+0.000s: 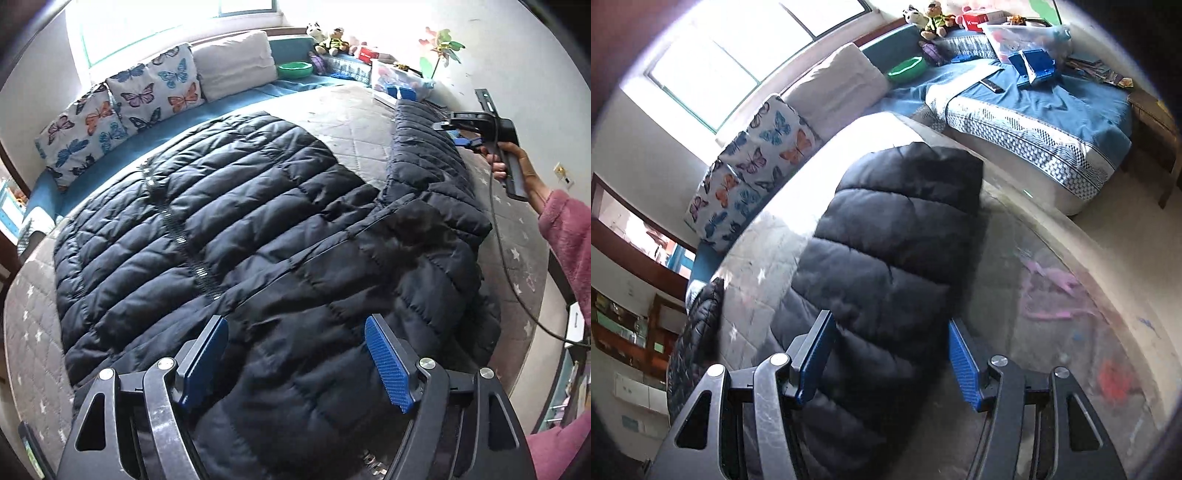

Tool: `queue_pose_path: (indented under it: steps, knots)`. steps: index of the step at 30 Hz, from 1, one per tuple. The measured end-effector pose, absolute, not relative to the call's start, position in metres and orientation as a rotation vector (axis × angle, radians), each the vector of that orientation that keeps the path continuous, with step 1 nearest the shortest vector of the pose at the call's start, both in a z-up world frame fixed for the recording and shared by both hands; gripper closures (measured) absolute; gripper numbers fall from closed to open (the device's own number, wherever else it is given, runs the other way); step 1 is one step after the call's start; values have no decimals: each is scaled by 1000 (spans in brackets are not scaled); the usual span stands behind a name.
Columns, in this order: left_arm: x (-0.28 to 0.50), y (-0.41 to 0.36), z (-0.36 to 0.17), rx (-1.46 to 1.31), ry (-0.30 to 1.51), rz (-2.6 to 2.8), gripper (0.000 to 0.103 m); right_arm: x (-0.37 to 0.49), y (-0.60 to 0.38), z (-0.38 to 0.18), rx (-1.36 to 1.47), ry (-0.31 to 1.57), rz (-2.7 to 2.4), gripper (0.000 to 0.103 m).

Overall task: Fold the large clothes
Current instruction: 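Grasp the sleeve cuff with the right gripper, lift and fold it across the jacket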

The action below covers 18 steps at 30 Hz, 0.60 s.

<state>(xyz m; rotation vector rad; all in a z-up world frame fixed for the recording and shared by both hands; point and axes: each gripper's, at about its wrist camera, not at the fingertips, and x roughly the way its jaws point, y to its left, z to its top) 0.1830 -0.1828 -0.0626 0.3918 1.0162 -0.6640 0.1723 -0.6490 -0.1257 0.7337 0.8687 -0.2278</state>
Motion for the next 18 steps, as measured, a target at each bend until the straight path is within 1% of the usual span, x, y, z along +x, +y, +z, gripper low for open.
queue_pose_path:
  steps: [1, 2, 3, 4, 6, 8, 12, 16, 18]
  knots:
    - [184, -185, -64, 388, 1018, -671, 22, 175, -648, -126, 730, 874, -233, 54]
    - [184, -187, -65, 387, 1019, -675, 22, 176, -648, -125, 741, 868, -231, 71]
    - [185, -190, -67, 387, 1020, -681, 22, 175, -651, -126, 775, 849, -224, 82]
    - [186, -194, -70, 387, 1020, -686, 22, 169, -653, -121, 827, 812, -210, 85]
    - [188, -200, -77, 389, 1038, -691, 22, 164, -654, -111, 847, 770, -200, 89]
    - [189, -205, -86, 391, 1051, -704, 22, 159, -646, -87, 819, 739, -182, 91]
    - [189, -208, -96, 406, 1060, -696, 22, 148, -609, -27, 717, 674, -112, 92]
    - [184, -185, -76, 335, 1029, -699, 22, 132, -537, 49, 544, 587, -9, 92]
    - [179, -165, -59, 306, 989, -681, 22, 122, -498, 78, 483, 541, 46, 92]
